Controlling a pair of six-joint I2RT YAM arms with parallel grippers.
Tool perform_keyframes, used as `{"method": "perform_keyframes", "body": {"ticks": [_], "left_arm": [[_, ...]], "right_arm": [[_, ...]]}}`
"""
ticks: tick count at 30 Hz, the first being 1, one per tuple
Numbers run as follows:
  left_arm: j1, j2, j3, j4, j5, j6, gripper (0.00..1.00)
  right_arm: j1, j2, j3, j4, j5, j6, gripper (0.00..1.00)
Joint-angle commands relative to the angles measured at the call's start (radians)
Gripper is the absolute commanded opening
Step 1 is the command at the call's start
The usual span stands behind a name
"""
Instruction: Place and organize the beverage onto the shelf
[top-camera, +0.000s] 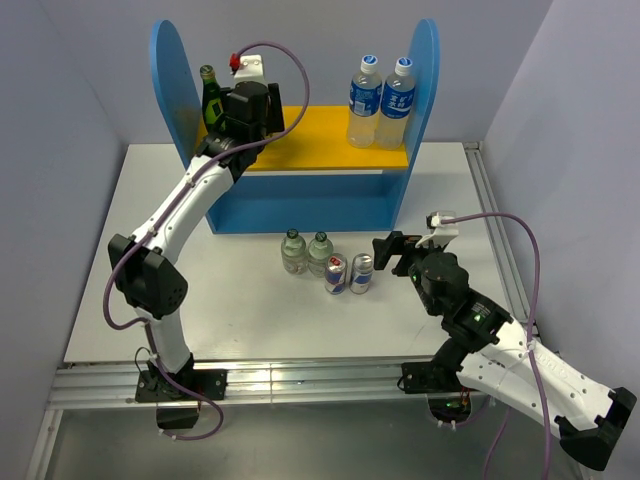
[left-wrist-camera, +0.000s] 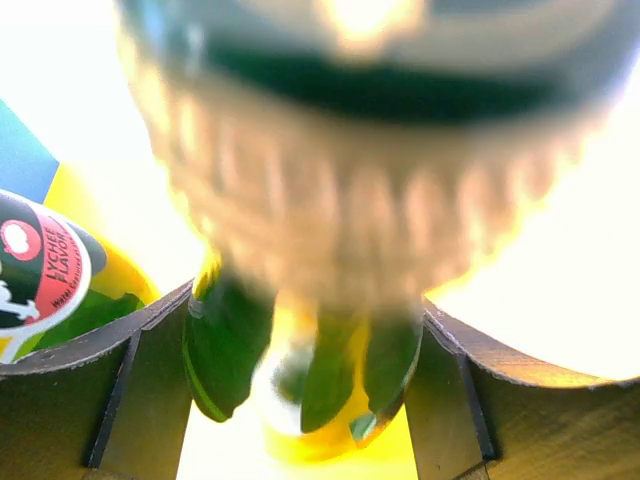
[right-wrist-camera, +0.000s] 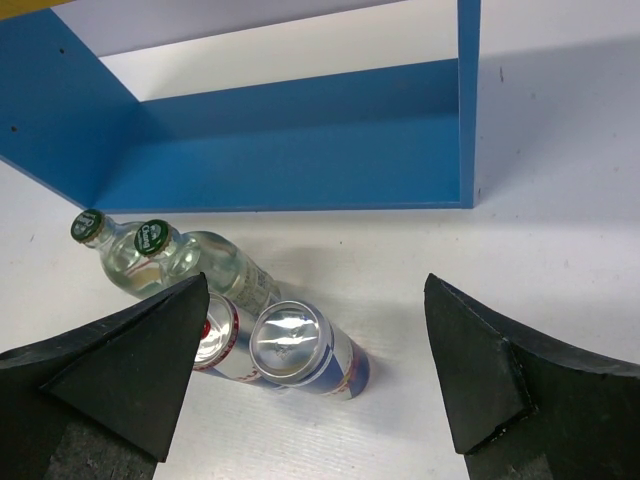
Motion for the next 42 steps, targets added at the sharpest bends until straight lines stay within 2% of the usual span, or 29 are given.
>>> {"method": "perform_keyframes", "body": {"ticks": [1,5,7,10,11,14,22,24,28,32,42], "left_arm": [[0.011,-0.071,-0.014,0.11,0.013,-0.022,0.03],[0.012,-0.066,-0.013,0.09,0.009,-0.023,0.3],[0.012,-0.067,-0.019,0.085,0.009,-0.028,0.41],[0.011,-0.081,-0.042,0.087,0.024,-0.036,0.5],[0.011,-0.086,-0.051,0.091,0.03,-0.037,0.57],[0.009,-0.098,-0.076,0.09,0.044,-0.04,0.69],[-0.02,-0.129,-0.149,0.11,0.022,-0.04,0.86],[-0.029,-0.129,-0.155,0.108,0.013,-0.039,0.96],[-0.042,-0.138,-0.174,0.101,0.001,-0.042,0.99],[-0.077,-0.175,-0.224,0.104,-0.071,-0.037,0.99],[-0.135,-0.391,-0.519,0.081,-0.191,-0.126,0.99]], "right_arm": [[0.006,0.003,-0.006,0.033,0.017,0.006,0.95],[0.004,0.007,-0.005,0.032,0.019,0.008,0.95],[0.006,0.006,-0.006,0.03,0.019,0.008,0.95],[0.006,0.006,-0.006,0.03,0.019,0.008,0.95],[0.006,0.006,-0.006,0.033,0.017,0.006,0.95],[0.006,0.008,-0.005,0.033,0.016,0.006,0.95],[0.006,0.003,-0.006,0.032,0.011,0.008,0.95],[0.006,0.001,-0.008,0.033,0.01,0.008,0.95],[0.006,0.0,-0.009,0.033,0.006,0.008,0.95],[0.006,0.001,-0.009,0.033,0.006,0.008,0.95],[0.006,-0.003,-0.009,0.035,0.003,0.009,0.95]]}}
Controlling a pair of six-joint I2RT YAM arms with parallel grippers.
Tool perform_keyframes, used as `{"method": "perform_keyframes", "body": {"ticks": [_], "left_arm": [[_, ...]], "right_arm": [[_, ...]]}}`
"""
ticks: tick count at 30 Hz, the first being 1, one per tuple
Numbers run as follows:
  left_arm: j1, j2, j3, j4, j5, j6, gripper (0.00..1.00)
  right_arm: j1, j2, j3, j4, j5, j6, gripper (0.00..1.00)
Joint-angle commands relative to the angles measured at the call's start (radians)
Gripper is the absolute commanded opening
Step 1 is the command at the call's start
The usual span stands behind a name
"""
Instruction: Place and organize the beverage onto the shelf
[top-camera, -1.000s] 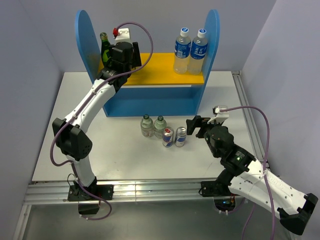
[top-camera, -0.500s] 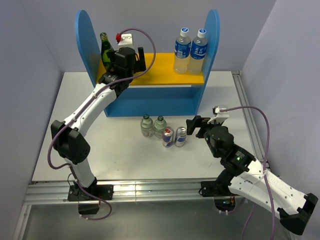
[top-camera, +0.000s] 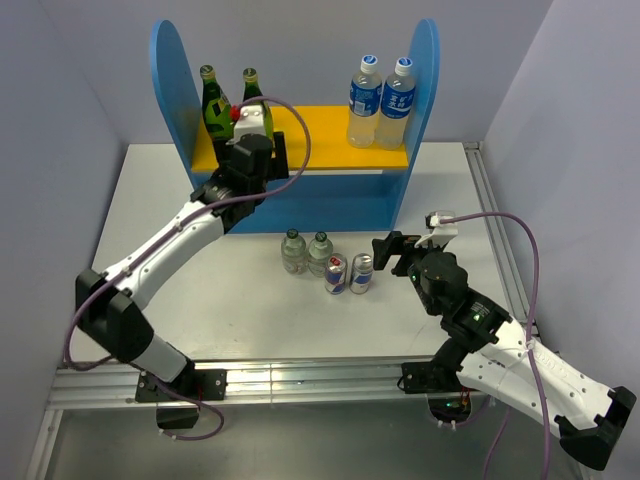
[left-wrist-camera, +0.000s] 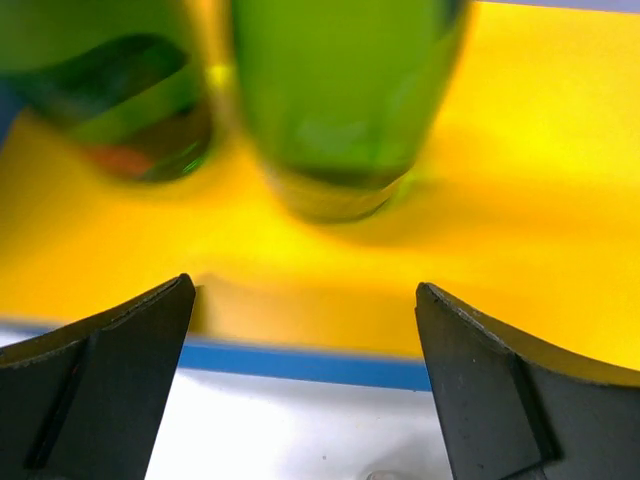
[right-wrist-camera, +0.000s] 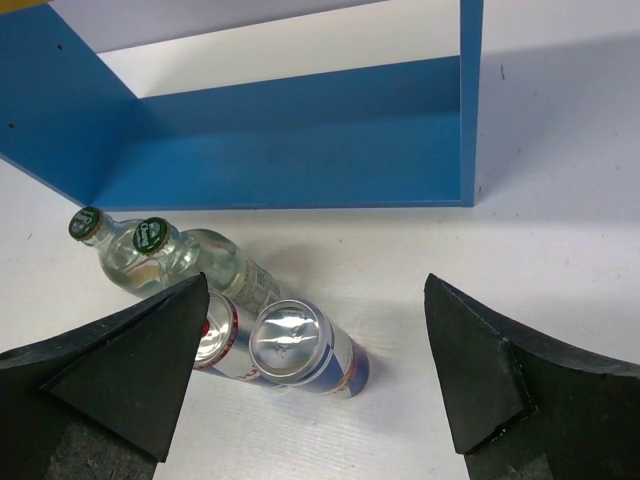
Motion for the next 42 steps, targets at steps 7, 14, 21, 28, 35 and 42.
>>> {"method": "perform_keyframes", "body": {"ticks": [7,14,21,28,35,42], "left_arm": [[-0.174,-0.337,-0.41,-0.011,-0.136,-0.176,0.99],[-0.392,-0.469,-0.673,-0.049,-0.171,-0.374,0.99],[-0.446,-0.44,-0.835,0.154,-0.119,-0.387,0.99],[-0.443,-0.252,-0.866,0.398,-0.113,-0.31,0.99],[-0.391,-0.075,-0.806,0.546,-0.122,-0.242,0.99],[-0.323,0.0,-0.789,0.655,-0.113,-0.175,0.99]], "right_arm": [[0.006,0.017,-0.005,0.041,-0.005,0.008,0.95],[0.006,0.024,-0.006,0.041,0.003,0.006,0.95],[0.006,0.044,-0.002,0.041,-0.002,0.005,0.95],[0.006,0.063,0.0,0.039,-0.005,0.006,0.95],[0.006,0.078,0.003,0.039,-0.005,0.006,0.95],[0.006,0.081,0.001,0.047,-0.015,0.003,0.95]]}}
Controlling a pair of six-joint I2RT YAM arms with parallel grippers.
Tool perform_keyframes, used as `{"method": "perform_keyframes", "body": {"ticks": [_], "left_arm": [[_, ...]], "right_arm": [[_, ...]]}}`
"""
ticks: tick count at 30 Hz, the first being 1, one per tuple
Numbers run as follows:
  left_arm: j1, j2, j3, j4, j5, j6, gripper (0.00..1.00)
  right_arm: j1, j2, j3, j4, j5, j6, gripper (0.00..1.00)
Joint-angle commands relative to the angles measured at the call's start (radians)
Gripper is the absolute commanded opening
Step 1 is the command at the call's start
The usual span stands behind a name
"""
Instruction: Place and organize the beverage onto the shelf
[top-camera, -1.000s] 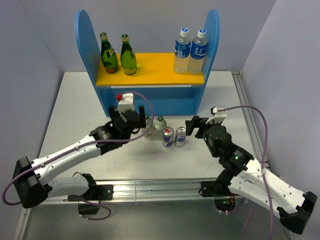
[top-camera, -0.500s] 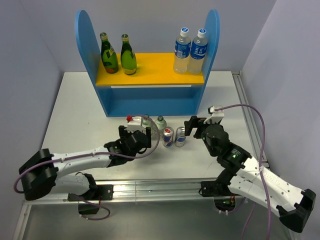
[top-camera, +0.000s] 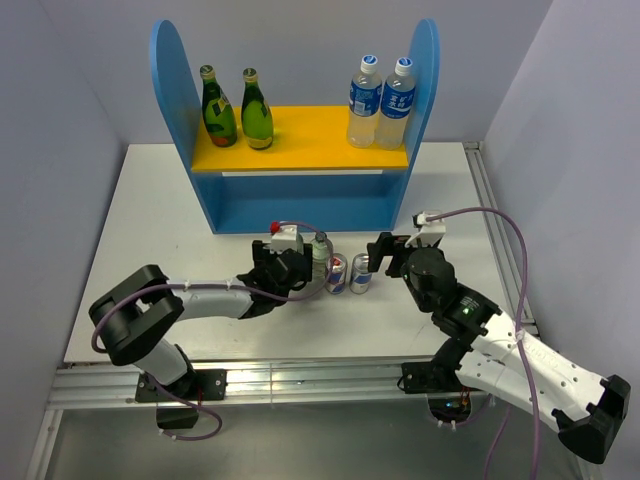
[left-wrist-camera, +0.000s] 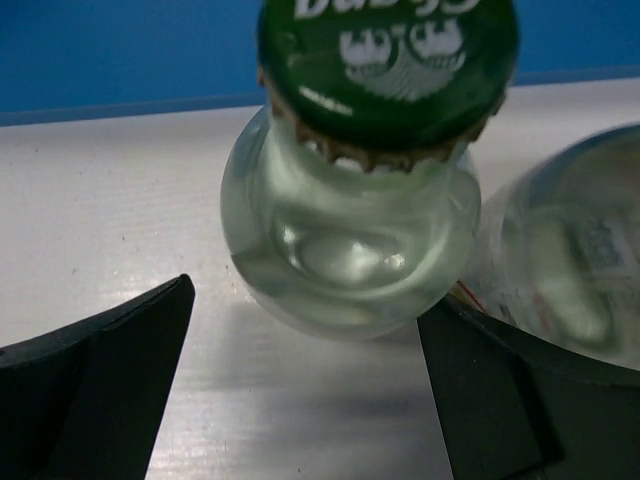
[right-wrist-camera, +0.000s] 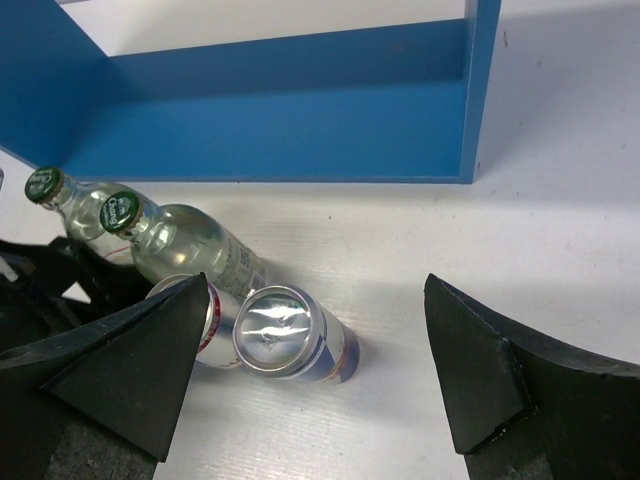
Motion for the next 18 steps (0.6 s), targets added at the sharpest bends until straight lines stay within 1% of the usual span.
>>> {"method": "perform_keyframes", "body": {"ticks": [1,9,14,16,17,18], "left_arm": [[0.039,0.012,0.04,0.125,0.0,0.062,0.99],[0.062,0.07,0.071,0.21,0.022,0.117,0.99],[0.093,0.118,0.094,0.25,0.043,0.12,0.98],[0.104,0.142,0.109,0.251,0.037,0.123,0.94],[0.105,0.147,0.112,0.251,0.033,0.122,0.9],[0.108,0.156,0.112,0.253,0.027,0.122,0.77]], "right_arm": [[0.006,0.006,0.01,0.046,-0.006,0.003,0.95],[0.006,0.021,0.015,0.052,-0.015,0.0,0.95],[0.006,0.032,0.016,0.052,-0.019,0.0,0.95],[0.006,0.033,0.018,0.05,-0.019,0.0,0.95],[0.006,0.032,0.016,0.049,-0.019,0.0,0.95],[0.006,0.033,0.018,0.05,-0.019,0.0,0.95]]}}
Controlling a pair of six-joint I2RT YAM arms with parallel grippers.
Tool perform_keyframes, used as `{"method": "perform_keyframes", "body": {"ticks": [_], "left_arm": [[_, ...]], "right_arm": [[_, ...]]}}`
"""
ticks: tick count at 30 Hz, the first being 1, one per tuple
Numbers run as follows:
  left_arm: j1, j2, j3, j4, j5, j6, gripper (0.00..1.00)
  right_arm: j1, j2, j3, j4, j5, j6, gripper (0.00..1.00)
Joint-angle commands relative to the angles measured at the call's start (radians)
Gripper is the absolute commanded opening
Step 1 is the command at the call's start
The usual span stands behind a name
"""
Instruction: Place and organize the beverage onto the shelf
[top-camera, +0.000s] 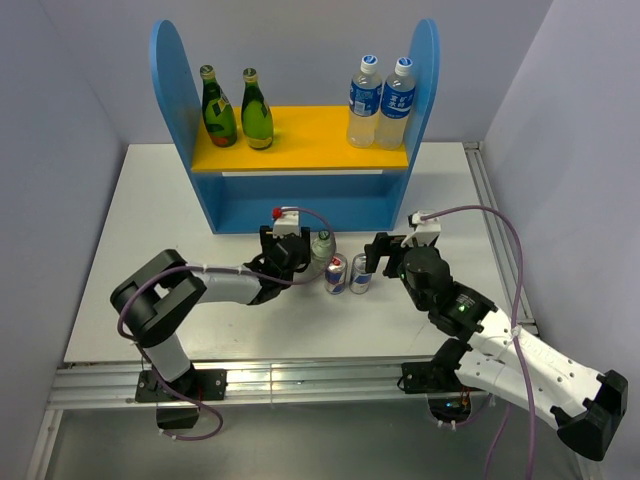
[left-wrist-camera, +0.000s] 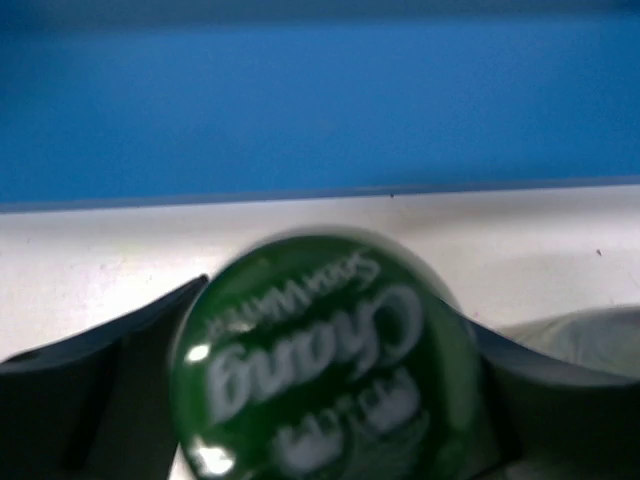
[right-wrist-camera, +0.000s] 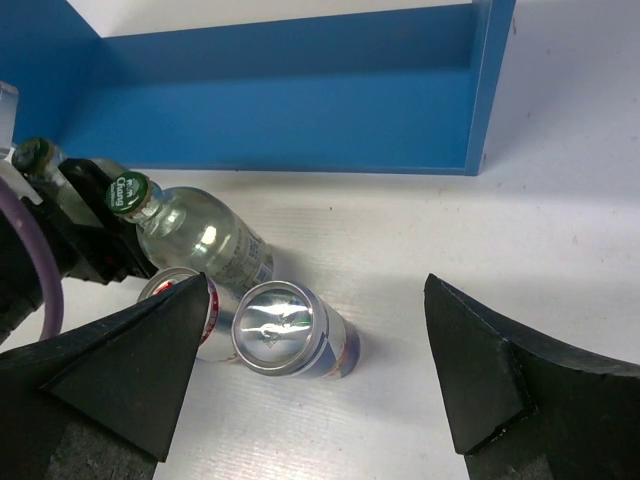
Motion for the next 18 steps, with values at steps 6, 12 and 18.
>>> {"method": "perform_keyframes", "body": {"ticks": [6,12,18], "left_arm": [[0.011,-0.017,0.02,0.042,-0.015,0.011,0.15],[0.016,-0.126,-0.018,0.047,-0.083,0.048,0.0],[0.086,-0.18,0.005,0.068,-0.049,0.095,0.0]], "right_arm": [[0.006,-0.004,0.016,0.048,0.001,0.0,0.95],[0.006,-0.011,0.015,0.049,-0.004,0.0,0.95],[0.006,-0.015,0.013,0.051,-0.011,0.0,0.95]]}}
